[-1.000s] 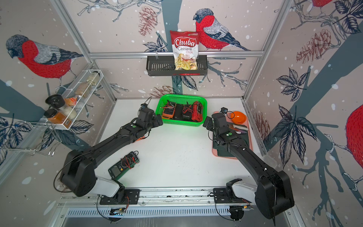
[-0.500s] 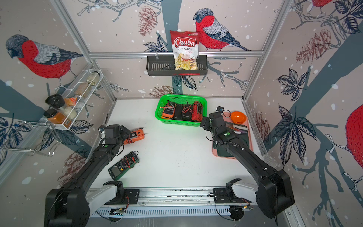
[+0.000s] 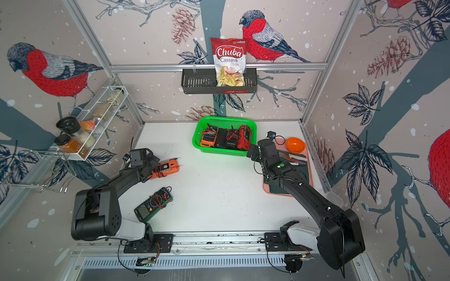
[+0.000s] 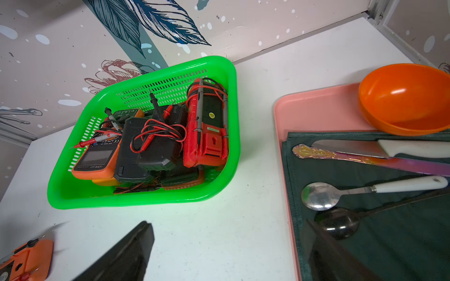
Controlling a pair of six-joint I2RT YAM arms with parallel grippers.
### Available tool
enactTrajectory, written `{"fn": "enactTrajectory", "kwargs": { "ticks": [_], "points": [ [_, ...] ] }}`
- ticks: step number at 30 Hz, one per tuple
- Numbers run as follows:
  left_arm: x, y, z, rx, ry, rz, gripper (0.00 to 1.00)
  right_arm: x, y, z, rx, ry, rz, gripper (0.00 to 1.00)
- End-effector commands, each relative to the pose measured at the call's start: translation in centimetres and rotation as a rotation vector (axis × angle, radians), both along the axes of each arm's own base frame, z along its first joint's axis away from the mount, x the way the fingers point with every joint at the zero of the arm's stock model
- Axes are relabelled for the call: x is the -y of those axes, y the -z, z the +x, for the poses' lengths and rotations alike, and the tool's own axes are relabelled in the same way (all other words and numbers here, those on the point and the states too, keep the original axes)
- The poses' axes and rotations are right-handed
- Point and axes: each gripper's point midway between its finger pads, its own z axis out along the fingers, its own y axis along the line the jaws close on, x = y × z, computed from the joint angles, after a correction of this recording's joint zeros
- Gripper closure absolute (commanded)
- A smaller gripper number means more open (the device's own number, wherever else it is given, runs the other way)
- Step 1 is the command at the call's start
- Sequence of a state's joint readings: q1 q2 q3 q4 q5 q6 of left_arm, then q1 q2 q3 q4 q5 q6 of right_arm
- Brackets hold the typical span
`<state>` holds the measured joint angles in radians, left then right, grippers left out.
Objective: Put the multimeter into the basket
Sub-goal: Adjust the multimeter at the center of the board.
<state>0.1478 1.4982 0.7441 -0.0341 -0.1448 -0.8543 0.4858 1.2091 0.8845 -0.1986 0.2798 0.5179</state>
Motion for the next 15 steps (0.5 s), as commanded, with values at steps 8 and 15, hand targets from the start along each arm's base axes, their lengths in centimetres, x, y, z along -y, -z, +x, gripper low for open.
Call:
{"fn": "enactTrajectory", "kwargs": {
  "ticks": [8,15],
  "points": [
    [4.1,2.6,3.7,-0.098,0.292,-0.016,0.04,-0.4,-0.5,0.7,0.009,-0.001,-0.015,0.01],
    [8.3,3.5,4.8,-0.147,0.449,0.005,0.05,-1.5,0.1,1.1,-0.014,-0.028,-0.015,0.01]
  ]
}}
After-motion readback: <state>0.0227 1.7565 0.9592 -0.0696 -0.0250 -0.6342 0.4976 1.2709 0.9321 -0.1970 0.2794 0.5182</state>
